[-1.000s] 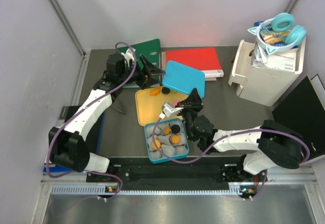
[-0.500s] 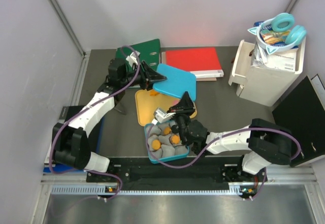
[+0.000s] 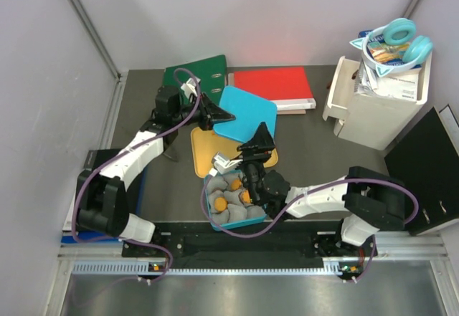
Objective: Pack the cookies
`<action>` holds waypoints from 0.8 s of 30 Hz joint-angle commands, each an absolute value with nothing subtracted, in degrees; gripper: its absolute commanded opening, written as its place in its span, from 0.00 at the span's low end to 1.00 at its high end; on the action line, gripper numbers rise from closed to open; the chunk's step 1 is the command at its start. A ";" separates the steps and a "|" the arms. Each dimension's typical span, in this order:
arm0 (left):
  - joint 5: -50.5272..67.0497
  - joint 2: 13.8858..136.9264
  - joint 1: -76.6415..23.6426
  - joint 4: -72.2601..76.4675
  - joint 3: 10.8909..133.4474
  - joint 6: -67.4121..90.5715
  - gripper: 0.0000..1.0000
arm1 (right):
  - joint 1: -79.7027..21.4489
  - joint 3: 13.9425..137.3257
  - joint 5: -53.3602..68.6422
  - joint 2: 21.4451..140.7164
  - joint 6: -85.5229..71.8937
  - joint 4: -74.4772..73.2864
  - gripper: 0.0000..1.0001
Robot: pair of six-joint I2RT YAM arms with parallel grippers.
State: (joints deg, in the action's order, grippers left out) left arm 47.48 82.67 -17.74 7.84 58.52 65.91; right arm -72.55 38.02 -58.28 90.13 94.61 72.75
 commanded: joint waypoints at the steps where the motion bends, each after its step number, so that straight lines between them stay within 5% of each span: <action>1: 48.87 84.02 -17.84 13.52 61.17 66.26 0.19 | -73.56 40.08 -60.37 88.33 95.70 79.19 0.92; 11: 47.11 85.34 -16.17 20.13 63.63 71.02 0.18 | -73.48 31.12 -71.45 81.48 98.44 86.75 0.99; 18: 45.97 86.22 -13.89 24.08 64.42 73.82 0.18 | -73.04 25.84 -75.23 72.52 91.34 78.16 0.98; 22: 45.62 85.61 -12.66 22.51 65.74 72.52 0.18 | -71.98 26.71 -77.26 66.99 72.21 59.55 0.98; 24: 44.65 84.91 -12.48 20.75 65.92 71.28 0.18 | -71.20 31.09 -75.69 62.35 48.78 30.00 0.98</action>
